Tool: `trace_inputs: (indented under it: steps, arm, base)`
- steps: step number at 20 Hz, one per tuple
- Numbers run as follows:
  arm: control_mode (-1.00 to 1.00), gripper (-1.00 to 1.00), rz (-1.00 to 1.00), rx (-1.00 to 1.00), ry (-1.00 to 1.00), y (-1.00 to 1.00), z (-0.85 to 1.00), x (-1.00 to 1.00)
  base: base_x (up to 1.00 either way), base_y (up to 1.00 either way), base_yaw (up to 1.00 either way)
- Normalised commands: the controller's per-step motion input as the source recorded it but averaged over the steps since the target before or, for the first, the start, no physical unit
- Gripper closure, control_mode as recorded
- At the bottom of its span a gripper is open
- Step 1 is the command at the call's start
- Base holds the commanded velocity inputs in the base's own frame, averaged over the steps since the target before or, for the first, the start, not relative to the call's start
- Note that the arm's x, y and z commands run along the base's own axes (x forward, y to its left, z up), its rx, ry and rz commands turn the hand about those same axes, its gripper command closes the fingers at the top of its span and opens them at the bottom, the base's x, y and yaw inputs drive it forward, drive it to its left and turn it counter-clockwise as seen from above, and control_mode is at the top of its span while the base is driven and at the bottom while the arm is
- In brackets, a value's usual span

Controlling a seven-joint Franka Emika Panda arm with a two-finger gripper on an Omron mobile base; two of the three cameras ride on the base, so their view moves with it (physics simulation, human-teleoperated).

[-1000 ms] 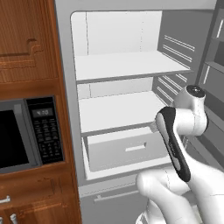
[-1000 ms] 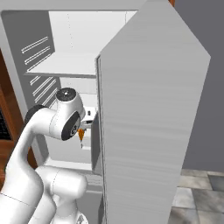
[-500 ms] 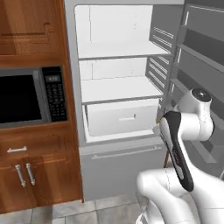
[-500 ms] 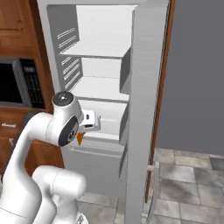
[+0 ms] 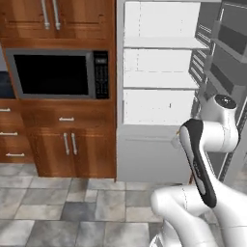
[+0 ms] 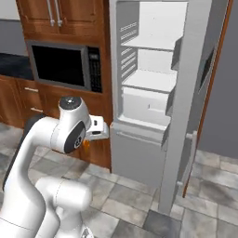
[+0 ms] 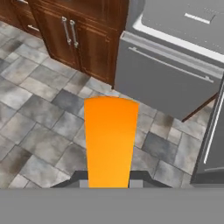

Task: Take the cheese, fish, and garlic from the fridge and place them on the plate on the dining counter to create an appetizer plate.

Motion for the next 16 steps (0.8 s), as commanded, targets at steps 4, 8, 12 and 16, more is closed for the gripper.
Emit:
trace_inputs:
  steps: [4,8,12,16]
  arm:
    - [1.00,1.00,0.00,0.00,0.00,0.00,0.00,0.00]
    - [1.00,1.00,0.00,0.00,0.00,0.00,0.00,0.00]
    - [1.00,1.00,0.00,0.00,0.00,0.00,0.00,0.00]
    - [1.00,1.00,0.00,0.00,0.00,0.00,0.00,0.00]
  base:
    - [-1.00,0.00,0.55]
    - [-1.00,0.04,0.57]
    - [-1.00,0.21,0.57]
    - [-1.00,0.32,0.58]
